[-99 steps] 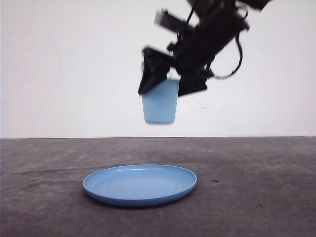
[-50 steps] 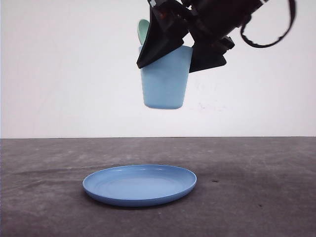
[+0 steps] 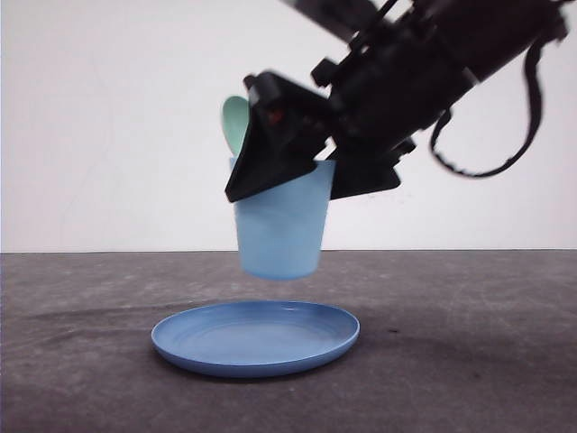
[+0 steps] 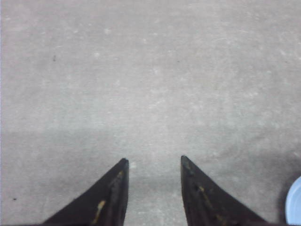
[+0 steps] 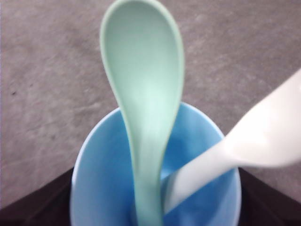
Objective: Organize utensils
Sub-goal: 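Lift the cup with the right gripper and set it onto the blue plate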
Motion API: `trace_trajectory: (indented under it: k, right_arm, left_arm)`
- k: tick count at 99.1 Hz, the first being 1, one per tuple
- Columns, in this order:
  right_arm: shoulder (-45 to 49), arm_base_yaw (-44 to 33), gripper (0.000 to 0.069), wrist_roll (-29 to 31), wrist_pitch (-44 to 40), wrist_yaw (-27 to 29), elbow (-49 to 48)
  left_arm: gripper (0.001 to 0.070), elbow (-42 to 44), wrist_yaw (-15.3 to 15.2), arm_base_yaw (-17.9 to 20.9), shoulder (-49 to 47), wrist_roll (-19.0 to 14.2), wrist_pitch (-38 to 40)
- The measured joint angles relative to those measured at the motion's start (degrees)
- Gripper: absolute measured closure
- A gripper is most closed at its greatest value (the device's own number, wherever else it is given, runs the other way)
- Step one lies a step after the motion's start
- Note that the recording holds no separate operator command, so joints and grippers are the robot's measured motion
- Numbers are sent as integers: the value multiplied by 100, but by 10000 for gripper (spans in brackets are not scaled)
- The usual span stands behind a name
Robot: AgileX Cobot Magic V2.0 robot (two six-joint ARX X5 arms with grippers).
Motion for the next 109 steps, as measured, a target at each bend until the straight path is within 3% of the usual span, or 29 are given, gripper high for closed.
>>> trace_trajectory:
  k: [16, 63, 70, 85, 109]
  right_arm:
    - [485, 35, 211, 2, 487, -2, 0]
    - [981, 66, 209, 39, 616, -2, 0]
    - [986, 66, 169, 39, 619, -9, 0]
    - [990, 66, 10, 52, 503, -44, 0]
    - [280, 24, 11, 179, -1036, 46, 0]
  left_arm:
    - [517, 0, -2, 0, 0, 0, 0]
    - [517, 0, -2, 0, 0, 0, 0]
    - [517, 0, -2, 0, 0, 0, 0]
    - [517, 0, -2, 0, 0, 0, 0]
    - [517, 0, -2, 0, 0, 0, -2]
